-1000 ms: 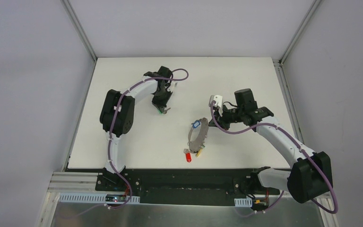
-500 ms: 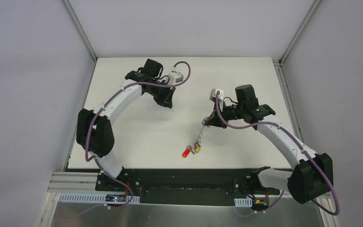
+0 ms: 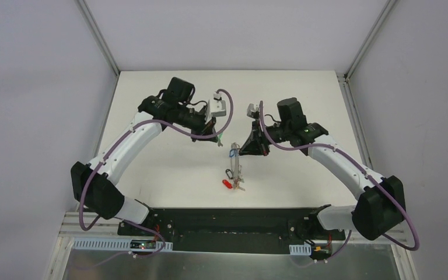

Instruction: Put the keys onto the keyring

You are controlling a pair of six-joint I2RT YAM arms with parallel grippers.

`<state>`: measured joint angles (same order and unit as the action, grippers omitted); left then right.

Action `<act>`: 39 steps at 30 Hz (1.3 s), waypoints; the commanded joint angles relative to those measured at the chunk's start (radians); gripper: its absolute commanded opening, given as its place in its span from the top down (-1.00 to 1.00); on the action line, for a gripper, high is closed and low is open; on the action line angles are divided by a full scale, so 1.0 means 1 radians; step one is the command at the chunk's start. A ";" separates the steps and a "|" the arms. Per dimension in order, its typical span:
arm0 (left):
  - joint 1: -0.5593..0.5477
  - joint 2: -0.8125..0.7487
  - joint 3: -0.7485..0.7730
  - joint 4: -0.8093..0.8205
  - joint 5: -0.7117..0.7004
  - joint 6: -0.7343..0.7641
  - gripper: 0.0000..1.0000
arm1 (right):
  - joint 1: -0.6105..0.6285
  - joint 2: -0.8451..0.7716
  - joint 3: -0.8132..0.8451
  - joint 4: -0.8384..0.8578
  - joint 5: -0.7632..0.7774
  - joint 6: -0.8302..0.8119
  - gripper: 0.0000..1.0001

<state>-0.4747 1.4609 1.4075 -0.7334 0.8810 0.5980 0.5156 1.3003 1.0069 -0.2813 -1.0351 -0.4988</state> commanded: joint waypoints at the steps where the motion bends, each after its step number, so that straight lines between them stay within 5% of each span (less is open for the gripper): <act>1: -0.076 -0.080 0.011 -0.110 -0.148 0.214 1.00 | 0.026 0.019 0.075 0.045 -0.071 0.041 1.00; 15: -0.105 0.041 -0.107 -0.062 -0.472 0.244 1.00 | -0.048 -0.070 -0.029 0.039 -0.018 -0.018 1.00; 25: -0.144 0.303 -0.048 -0.047 -0.673 -0.005 1.00 | -0.134 -0.123 -0.054 0.007 -0.013 -0.043 1.00; 39: -0.148 0.450 0.032 -0.125 -0.700 -0.093 0.84 | -0.156 -0.127 -0.079 0.025 -0.025 -0.047 1.00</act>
<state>-0.6304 1.9251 1.4216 -0.8196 0.2150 0.5236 0.3679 1.2091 0.9340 -0.2947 -1.0256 -0.5331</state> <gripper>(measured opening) 0.066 0.008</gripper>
